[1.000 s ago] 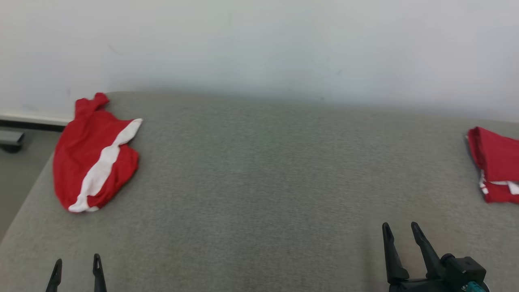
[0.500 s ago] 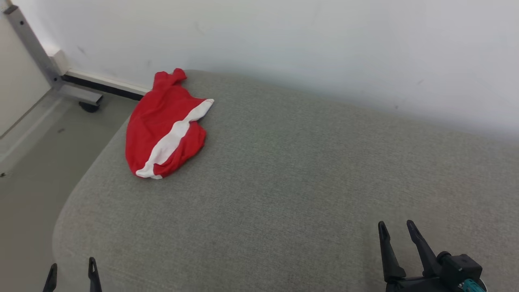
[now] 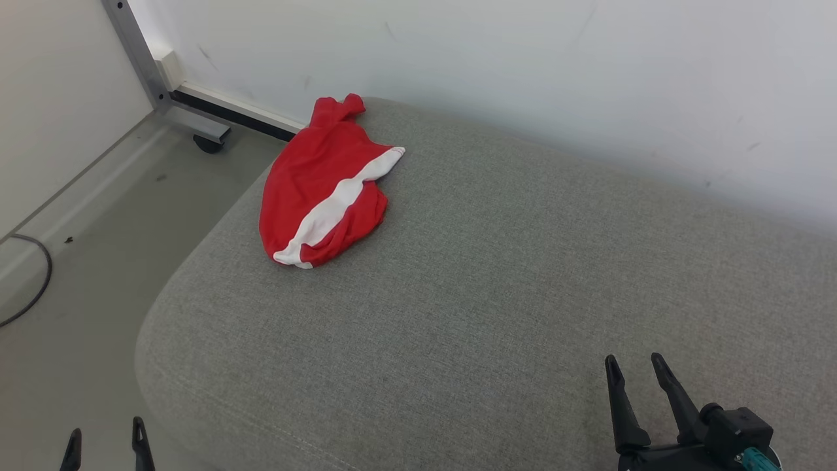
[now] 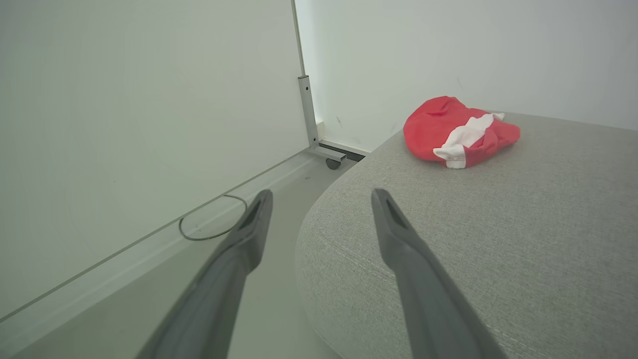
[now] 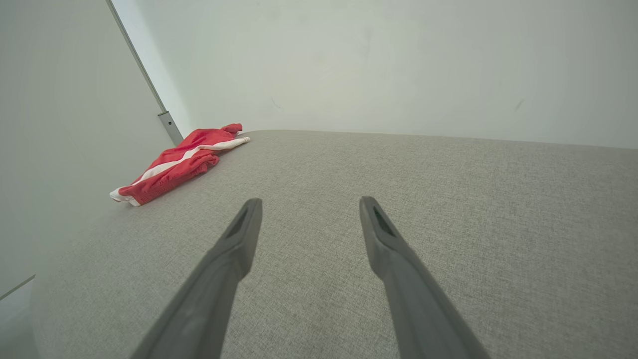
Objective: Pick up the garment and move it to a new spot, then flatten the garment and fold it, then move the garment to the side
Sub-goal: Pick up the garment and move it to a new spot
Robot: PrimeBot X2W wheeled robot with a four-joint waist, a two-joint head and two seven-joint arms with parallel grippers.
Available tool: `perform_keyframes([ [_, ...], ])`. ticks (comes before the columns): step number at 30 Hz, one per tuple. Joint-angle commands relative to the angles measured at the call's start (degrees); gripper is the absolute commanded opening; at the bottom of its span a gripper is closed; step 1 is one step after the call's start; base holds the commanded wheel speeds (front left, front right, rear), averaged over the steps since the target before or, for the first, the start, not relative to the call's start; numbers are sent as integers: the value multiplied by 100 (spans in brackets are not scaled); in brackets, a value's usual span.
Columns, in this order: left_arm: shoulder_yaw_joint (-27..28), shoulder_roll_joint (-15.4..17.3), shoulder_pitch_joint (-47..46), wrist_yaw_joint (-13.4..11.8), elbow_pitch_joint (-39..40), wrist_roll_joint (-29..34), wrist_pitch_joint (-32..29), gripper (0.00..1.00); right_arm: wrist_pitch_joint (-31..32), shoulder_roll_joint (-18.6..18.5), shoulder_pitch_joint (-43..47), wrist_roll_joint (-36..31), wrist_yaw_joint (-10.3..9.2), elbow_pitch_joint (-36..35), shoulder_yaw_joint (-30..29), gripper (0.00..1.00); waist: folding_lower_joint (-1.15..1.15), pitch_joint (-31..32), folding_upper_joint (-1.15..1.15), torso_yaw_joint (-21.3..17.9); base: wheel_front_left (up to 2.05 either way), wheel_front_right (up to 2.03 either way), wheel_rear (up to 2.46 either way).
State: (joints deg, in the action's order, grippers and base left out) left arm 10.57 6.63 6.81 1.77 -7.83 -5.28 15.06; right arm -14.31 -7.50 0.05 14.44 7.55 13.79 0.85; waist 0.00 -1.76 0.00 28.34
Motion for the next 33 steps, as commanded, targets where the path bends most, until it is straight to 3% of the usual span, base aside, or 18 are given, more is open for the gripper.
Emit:
perform_keyframes([
  [1,18,16,36,-26,20,-29,15,100,-15,-17,-27,-3,-15,8,17,100,0,-24,0,2,0,0,0],
  [11,95,-38,-290,-17,17,-227,16,100,39,-87,-140,-73,-15,-72,-10,100,0,-213,0,-179,0,0,0],
  [17,133,111,-1077,118,-213,-445,16,100,169,-208,-351,-160,-15,-287,-46,100,0,-572,0,-493,0,0,0],
  [25,190,608,-2724,262,-660,-722,-207,100,325,-380,-838,-254,-15,-741,-56,100,0,-1491,0,-1457,0,0,0],
  [33,333,1273,-4064,301,-1079,-917,-578,100,295,-240,-1055,-300,-15,-1286,-256,100,0,-2221,0,-2382,0,0,0],
])
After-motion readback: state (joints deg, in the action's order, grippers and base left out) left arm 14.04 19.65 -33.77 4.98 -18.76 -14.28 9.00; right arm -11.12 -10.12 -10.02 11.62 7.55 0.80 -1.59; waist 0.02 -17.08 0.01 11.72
